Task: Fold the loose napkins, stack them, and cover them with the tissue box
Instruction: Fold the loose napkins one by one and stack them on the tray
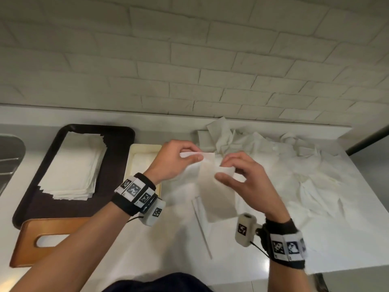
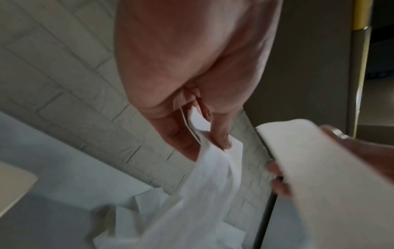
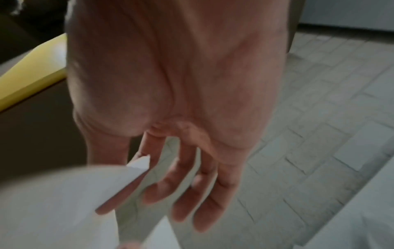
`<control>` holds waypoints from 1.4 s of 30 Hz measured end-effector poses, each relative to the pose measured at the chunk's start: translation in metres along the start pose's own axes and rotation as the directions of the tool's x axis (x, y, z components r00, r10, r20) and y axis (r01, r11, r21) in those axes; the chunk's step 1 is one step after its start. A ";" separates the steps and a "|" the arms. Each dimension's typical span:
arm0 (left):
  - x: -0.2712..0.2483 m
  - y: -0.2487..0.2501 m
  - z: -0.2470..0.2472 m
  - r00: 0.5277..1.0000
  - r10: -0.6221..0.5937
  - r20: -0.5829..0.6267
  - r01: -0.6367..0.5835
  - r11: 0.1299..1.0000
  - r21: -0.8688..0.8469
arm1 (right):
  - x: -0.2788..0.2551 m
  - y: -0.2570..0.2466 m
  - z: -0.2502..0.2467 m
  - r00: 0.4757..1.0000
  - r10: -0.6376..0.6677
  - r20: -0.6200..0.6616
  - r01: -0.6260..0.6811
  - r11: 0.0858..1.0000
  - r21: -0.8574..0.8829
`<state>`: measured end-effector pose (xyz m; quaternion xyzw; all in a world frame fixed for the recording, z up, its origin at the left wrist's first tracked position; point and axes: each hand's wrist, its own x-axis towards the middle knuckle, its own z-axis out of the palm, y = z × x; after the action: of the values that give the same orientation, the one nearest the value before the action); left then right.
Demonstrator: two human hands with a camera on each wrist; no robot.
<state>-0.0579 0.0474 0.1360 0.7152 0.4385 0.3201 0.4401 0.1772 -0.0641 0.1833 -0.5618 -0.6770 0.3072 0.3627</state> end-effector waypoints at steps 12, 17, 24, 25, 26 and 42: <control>-0.020 0.012 -0.033 0.983 0.029 0.181 -0.033 0.999 0.023 | 0.032 0.009 0.056 0.997 -0.007 -0.072 -0.006 0.985 -0.171; -0.027 0.015 -0.047 0.997 0.065 0.046 -0.073 0.978 0.197 | 0.035 -0.007 0.073 0.982 0.051 -0.183 -0.018 0.984 0.179; -0.016 -0.008 -0.097 0.979 0.031 -0.202 0.026 0.961 0.276 | 0.006 0.003 0.156 0.983 0.107 -0.150 -0.071 0.971 0.228; -0.013 -0.017 -0.104 0.973 0.006 -0.233 0.056 0.964 0.260 | 0.005 0.003 0.167 0.988 0.104 -0.116 -0.077 0.973 0.216; -0.010 -0.027 -0.109 0.968 -0.020 -0.250 0.084 0.965 0.248 | 0.005 0.002 0.178 0.990 0.110 -0.085 -0.091 0.974 0.206; -0.033 -0.110 -0.073 0.921 -0.365 0.135 0.096 0.550 0.830 | 0.068 -0.010 0.236 0.859 0.411 0.304 -0.282 0.877 -0.389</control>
<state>-0.1711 0.0679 0.0630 0.8101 0.5564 -0.0857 0.1635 -0.0326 -0.0008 0.0716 -0.6588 -0.6616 0.3524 0.0639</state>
